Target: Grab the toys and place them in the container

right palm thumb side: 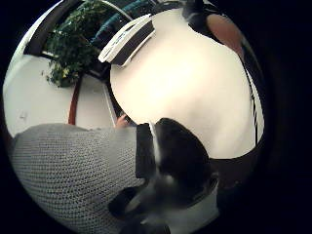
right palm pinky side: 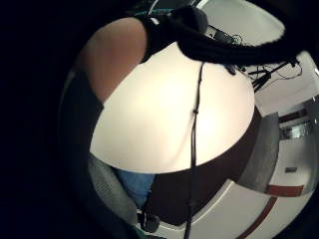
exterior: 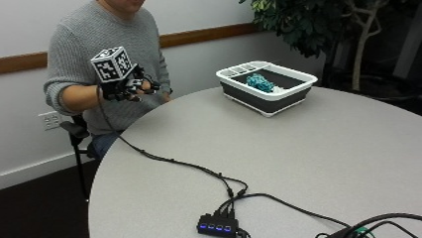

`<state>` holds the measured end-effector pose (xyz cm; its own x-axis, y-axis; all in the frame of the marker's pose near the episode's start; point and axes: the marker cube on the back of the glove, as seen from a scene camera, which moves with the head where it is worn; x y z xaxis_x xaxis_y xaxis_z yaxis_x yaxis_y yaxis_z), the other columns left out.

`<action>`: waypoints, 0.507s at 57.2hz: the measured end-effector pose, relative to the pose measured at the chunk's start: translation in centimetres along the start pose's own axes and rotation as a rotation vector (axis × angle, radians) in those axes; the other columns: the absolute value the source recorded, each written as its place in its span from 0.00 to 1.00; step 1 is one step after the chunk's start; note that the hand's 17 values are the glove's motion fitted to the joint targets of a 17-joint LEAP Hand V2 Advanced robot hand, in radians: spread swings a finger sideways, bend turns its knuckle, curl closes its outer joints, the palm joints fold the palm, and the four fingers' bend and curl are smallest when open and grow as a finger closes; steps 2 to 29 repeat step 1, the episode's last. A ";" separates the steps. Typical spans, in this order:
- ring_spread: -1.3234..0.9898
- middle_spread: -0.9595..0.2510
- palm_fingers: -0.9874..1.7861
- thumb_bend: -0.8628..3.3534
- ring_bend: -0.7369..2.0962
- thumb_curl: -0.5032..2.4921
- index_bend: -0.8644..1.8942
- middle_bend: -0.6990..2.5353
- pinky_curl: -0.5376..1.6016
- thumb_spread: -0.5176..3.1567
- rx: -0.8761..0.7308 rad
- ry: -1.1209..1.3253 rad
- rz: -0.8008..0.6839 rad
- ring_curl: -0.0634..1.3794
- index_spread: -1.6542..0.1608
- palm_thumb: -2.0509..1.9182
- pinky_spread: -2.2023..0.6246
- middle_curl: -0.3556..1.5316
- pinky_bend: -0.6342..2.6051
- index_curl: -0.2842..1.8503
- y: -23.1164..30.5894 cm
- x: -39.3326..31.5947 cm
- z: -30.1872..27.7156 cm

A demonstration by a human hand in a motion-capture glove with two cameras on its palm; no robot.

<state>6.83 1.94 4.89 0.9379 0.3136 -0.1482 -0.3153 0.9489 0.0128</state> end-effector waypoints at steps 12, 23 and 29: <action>0.50 0.62 0.37 0.19 0.33 0.22 0.42 0.27 0.41 0.51 0.000 0.001 0.000 0.23 0.69 0.50 0.81 0.38 0.38 0.36 0.0 0.0 0.0; 0.50 0.62 0.37 0.19 0.33 0.22 0.42 0.27 0.41 0.51 0.000 0.001 0.000 0.23 0.69 0.50 0.81 0.38 0.38 0.36 0.0 0.0 0.0; 0.50 0.62 0.37 0.19 0.33 0.22 0.42 0.27 0.41 0.51 0.000 0.001 0.000 0.23 0.69 0.50 0.81 0.38 0.38 0.36 0.0 0.0 0.0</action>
